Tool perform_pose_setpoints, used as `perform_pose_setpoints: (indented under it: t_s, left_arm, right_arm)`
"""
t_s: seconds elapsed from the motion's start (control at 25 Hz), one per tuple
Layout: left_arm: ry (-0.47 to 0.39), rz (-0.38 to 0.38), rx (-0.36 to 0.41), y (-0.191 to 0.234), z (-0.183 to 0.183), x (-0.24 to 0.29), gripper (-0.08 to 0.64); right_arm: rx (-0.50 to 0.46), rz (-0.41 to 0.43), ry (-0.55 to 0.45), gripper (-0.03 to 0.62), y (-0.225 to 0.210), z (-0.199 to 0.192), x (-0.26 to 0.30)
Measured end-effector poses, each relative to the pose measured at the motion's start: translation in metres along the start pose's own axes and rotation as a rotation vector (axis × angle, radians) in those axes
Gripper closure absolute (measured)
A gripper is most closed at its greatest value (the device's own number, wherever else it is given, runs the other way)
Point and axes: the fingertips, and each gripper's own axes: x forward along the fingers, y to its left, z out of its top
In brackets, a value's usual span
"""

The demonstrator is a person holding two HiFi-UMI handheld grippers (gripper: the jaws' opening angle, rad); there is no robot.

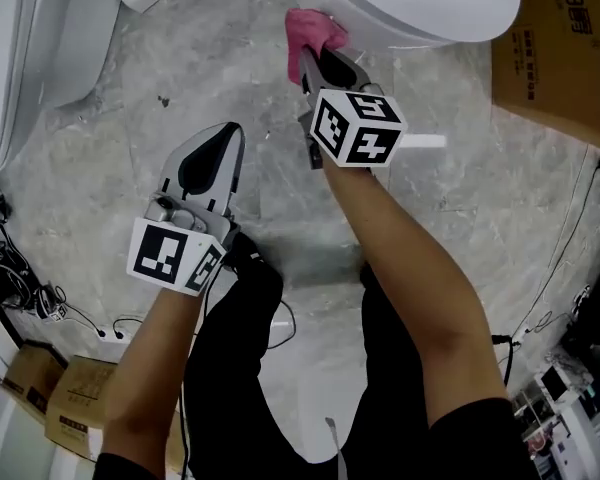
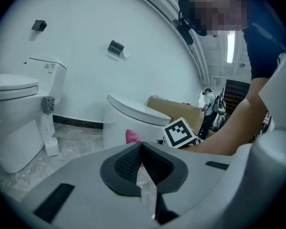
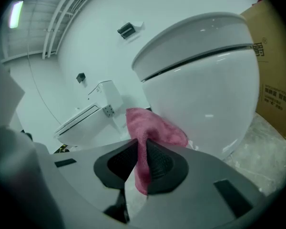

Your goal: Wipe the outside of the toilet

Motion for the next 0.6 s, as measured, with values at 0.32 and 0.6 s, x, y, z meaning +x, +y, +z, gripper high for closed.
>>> perform_pose_setpoints:
  t_s: [0.32, 0.6]
  left_arm:
    - [-0.068, -0.045, 0.153, 0.035, -0.013, 0.034, 0.546]
    - [-0.111, -0.085, 0.257, 0.048, -0.034, 0.072, 0.546]
  right_arm:
    - [0.002, 0.047, -0.070, 0.523, 0.001, -0.011, 0.045]
    - [0.003, 0.049, -0.120, 0.526, -0.041, -0.005, 0.068]
